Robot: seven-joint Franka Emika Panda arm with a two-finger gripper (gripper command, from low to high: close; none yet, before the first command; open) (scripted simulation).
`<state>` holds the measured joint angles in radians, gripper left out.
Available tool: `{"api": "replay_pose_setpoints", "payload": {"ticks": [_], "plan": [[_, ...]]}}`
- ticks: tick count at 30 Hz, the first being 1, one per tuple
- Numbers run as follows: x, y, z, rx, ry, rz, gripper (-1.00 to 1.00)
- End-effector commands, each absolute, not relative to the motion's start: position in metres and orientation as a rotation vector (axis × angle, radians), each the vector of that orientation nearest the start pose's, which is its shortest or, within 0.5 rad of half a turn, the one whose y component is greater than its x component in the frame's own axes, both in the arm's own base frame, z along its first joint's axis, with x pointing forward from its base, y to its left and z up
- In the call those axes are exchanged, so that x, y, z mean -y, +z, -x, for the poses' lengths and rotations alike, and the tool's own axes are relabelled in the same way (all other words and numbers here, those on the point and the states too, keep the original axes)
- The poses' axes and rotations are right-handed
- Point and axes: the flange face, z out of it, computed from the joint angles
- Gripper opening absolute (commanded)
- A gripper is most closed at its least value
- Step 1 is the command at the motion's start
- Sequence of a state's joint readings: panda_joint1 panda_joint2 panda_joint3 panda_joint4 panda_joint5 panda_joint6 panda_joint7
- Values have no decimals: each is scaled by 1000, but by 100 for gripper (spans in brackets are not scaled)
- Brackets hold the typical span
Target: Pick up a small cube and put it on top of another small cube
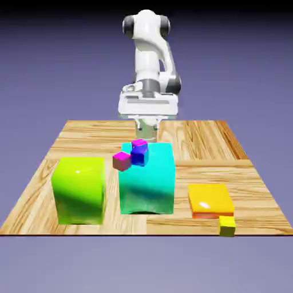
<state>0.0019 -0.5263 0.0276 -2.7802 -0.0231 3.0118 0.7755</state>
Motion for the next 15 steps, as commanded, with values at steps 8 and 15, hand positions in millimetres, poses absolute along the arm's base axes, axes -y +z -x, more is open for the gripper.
{"api": "replay_pose_setpoints", "payload": {"ticks": [8, 15], "plan": [[-77, 394, -460, -992, -722, 2734, 0], [-136, 331, -496, -1038, -477, 2866, 0]]}}
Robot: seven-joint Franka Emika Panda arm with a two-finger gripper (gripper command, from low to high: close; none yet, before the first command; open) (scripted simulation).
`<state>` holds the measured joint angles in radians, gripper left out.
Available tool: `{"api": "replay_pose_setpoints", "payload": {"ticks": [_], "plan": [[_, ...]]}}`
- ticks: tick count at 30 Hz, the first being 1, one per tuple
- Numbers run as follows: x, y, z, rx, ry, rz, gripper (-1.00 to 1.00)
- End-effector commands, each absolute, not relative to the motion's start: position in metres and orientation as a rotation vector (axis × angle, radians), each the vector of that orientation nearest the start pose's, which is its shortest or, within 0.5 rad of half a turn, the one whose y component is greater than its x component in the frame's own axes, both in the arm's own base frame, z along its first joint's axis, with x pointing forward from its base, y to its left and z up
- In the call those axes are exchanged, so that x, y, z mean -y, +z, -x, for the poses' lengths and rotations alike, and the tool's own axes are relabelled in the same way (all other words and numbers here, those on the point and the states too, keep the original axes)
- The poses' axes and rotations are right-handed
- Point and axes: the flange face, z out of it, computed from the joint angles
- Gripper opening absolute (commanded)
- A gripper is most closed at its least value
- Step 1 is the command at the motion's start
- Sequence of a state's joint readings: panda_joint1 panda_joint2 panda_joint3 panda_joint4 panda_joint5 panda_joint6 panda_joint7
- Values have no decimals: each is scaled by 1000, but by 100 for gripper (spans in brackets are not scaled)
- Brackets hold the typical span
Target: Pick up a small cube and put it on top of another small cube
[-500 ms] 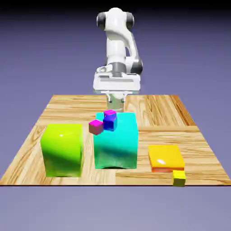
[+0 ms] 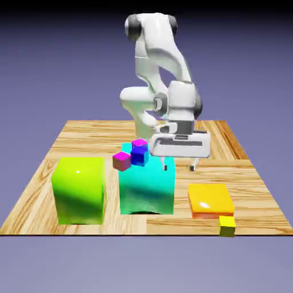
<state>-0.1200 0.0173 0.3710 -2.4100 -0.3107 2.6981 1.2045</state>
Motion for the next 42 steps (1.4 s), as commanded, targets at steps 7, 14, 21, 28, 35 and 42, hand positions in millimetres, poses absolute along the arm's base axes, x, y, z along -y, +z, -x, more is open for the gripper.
{"api": "replay_pose_setpoints", "payload": {"ticks": [7, 14, 21, 28, 35, 42], "plan": [[-194, 272, -517, -1101, -255, 2936, 0], [-247, 226, -530, -1199, -66, 2937, 0], [-289, 199, -546, -1352, 95, 2864, 0], [-293, 127, -545, -1375, 112, 2850, -100], [-323, 218, -520, -1141, -57, 2938, -100], [-319, 256, -480, -888, -327, 3097, -100]]}}
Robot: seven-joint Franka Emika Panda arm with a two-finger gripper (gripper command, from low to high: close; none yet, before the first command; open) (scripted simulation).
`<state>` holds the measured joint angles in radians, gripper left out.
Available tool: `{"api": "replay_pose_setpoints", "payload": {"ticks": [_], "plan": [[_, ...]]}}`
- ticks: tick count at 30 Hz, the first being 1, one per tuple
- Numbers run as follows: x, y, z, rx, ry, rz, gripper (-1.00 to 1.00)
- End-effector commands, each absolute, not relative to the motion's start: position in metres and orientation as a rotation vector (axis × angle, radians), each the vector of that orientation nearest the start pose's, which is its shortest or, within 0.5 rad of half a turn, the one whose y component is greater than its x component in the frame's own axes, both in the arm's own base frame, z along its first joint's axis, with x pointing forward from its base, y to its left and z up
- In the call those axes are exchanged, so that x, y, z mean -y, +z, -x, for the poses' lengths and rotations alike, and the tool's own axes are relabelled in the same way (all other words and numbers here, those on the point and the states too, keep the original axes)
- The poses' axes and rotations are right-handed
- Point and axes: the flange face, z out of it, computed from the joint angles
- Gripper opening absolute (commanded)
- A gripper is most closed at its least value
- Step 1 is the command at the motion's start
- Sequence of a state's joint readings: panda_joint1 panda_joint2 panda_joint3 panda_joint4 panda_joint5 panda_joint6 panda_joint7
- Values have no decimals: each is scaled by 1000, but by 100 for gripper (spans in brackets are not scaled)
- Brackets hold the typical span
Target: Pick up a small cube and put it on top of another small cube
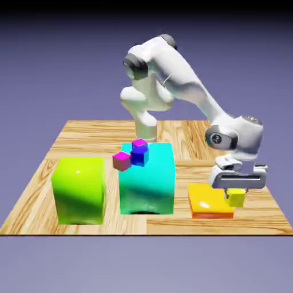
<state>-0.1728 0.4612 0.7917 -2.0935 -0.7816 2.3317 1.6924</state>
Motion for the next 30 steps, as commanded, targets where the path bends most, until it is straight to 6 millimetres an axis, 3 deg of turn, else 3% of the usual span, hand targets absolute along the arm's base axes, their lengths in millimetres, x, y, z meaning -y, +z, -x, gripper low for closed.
{"api": "replay_pose_setpoints", "payload": {"ticks": [1, 8, 15, 23, 30], "plan": [[-308, 260, -481, -912, -343, 3116, -100], [-208, 301, -486, -1233, -362, 3176, -100], [-115, 356, -466, -1580, -286, 3092, -100], [-30, 417, -413, -1868, -112, 2845, -100], [21, 456, -349, -1936, 56, 2567, -100]]}}
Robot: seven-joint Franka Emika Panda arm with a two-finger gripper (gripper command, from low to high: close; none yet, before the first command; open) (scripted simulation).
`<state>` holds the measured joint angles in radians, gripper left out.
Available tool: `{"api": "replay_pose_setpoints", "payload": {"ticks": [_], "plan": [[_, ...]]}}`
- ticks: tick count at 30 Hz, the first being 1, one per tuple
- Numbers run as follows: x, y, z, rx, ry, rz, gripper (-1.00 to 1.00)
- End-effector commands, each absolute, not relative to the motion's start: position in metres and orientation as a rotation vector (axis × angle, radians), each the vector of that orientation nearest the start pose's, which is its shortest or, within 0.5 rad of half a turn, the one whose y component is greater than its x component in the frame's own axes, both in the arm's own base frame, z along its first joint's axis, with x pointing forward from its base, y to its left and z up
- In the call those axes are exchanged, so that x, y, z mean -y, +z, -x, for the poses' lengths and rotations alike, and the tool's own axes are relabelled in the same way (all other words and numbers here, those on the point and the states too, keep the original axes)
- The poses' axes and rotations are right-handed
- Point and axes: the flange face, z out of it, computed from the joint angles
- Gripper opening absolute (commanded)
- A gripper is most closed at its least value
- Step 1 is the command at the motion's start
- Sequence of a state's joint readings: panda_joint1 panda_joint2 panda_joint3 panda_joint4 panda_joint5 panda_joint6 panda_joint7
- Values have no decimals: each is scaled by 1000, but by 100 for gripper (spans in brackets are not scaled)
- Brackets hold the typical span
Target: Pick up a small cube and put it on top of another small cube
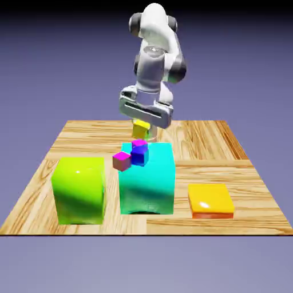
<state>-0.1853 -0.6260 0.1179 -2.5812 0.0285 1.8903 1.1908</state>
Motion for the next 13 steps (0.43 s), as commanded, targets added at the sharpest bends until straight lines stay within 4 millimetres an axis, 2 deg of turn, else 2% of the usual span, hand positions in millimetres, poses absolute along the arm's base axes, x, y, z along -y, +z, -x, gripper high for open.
{"api": "replay_pose_setpoints", "payload": {"ticks": [1, 2, 4, 8, 9, 10, 11, 13], "plan": [[29, 459, -343, -1953, 109, 2505, -100], [32, 463, -335, -1941, 118, 2485, -100], [33, 464, -333, -1937, 118, 2482, -100], [31, 403, -331, -1937, 118, 2482, -100], [31, 394, -329, -1937, 118, 2482, -100], [31, 394, -329, -1937, 118, 2482, 100], [31, 394, -329, -1937, 118, 2482, 100], [32, 424, -333, -1936, 118, 2482, 100]]}}
